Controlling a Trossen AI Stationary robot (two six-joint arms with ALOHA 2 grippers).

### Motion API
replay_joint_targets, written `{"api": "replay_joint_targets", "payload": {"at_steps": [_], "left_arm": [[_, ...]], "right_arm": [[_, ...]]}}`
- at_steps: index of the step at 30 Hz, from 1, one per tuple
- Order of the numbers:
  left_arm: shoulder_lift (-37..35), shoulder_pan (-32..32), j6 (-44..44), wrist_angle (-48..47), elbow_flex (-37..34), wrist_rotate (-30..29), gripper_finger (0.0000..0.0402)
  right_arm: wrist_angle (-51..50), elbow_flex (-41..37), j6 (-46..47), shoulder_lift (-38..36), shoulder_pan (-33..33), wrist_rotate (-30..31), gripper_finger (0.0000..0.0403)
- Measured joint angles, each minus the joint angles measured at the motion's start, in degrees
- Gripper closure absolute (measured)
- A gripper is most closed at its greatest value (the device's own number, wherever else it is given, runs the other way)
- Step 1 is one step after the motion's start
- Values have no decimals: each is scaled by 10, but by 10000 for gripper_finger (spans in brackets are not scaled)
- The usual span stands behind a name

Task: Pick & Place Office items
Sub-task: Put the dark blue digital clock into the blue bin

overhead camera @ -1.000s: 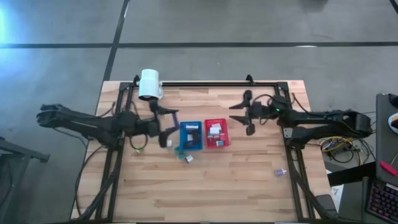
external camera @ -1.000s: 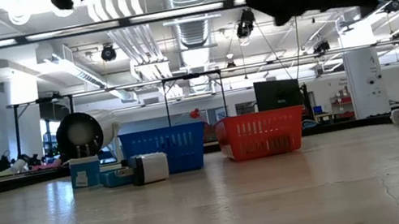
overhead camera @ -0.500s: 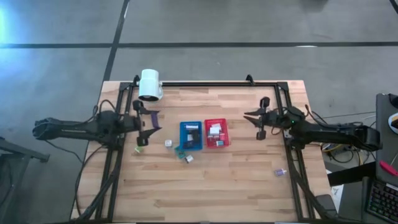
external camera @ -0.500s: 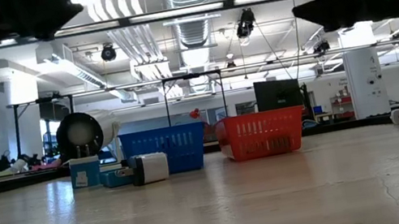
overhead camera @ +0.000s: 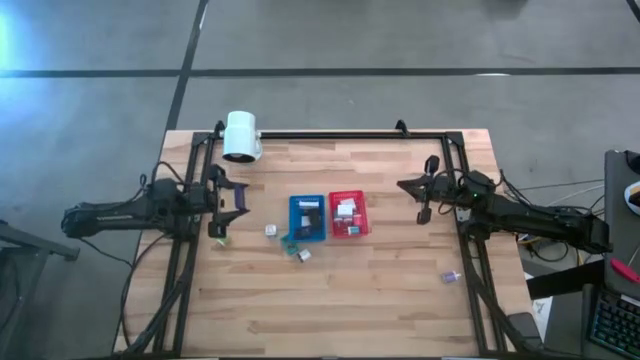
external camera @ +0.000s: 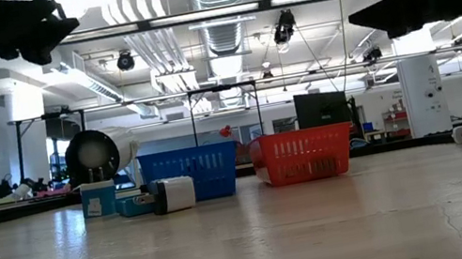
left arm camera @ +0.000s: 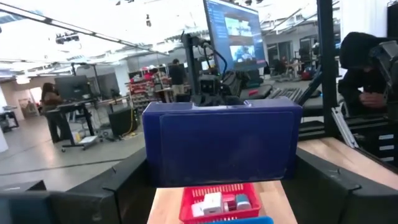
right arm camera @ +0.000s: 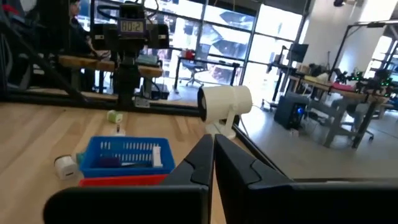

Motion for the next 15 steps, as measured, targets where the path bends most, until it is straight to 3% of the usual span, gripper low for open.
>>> {"api": "replay_joint_targets", "payload": {"at_steps": [15], "left_arm": [[-5,34,-6,-6,-38,3,111]], "right_arm": [[0,-6,-2,-10,0,-1,394]]}}
